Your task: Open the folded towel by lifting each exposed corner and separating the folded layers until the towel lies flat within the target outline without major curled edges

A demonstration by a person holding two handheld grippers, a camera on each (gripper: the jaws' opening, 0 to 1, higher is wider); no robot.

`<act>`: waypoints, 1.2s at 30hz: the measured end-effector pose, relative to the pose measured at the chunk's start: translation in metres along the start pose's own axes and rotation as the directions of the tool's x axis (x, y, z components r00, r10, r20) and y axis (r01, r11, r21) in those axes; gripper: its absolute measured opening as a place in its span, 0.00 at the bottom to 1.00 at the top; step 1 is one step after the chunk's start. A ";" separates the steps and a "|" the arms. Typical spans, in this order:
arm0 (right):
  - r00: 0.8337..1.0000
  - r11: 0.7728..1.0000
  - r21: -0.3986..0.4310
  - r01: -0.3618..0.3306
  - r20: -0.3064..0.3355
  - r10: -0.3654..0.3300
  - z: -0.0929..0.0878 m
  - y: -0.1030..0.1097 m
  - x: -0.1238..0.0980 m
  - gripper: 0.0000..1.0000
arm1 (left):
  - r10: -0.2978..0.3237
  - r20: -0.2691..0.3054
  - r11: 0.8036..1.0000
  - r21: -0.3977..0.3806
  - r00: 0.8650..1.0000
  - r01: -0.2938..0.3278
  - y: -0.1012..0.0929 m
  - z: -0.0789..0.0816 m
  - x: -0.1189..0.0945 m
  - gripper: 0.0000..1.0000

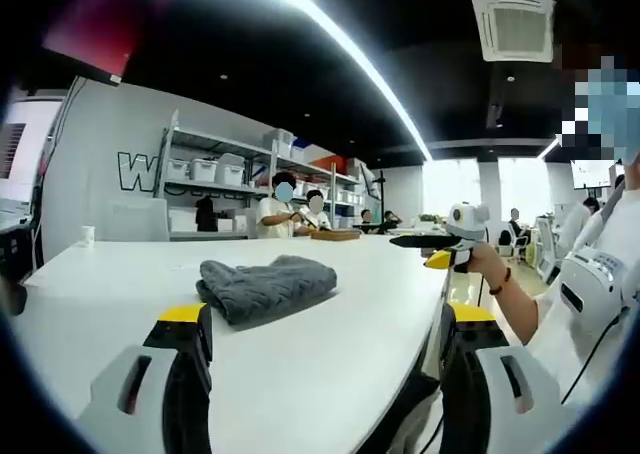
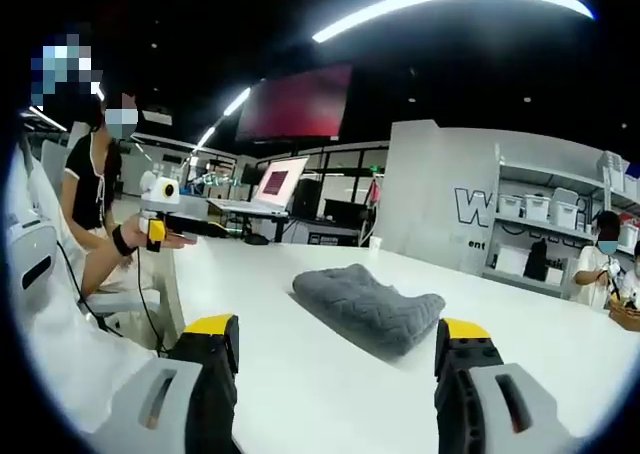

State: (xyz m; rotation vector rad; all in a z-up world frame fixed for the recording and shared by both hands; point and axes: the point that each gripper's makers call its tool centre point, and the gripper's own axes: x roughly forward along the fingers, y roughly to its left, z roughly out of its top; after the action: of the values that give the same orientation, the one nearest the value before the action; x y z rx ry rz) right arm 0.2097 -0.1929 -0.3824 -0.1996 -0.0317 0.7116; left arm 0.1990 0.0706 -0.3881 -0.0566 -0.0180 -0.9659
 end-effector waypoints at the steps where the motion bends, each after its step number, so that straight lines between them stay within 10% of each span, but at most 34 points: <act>1: 1.000 1.000 0.000 0.000 0.000 0.000 0.000 0.000 0.000 0.80 | 0.001 0.000 1.000 0.000 1.000 -0.001 0.000 0.000 0.000 0.93; 36: 1.000 1.000 -0.009 -0.016 -0.012 0.016 -0.002 0.005 0.003 0.77 | -0.006 -0.018 1.000 -0.006 1.000 0.006 0.000 -0.004 0.000 0.91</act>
State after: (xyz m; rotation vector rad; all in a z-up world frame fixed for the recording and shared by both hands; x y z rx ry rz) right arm 0.2084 -0.1874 -0.3854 -0.2134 -0.0223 0.7262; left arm 0.1986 0.0703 -0.3926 -0.0535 0.0016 -0.9720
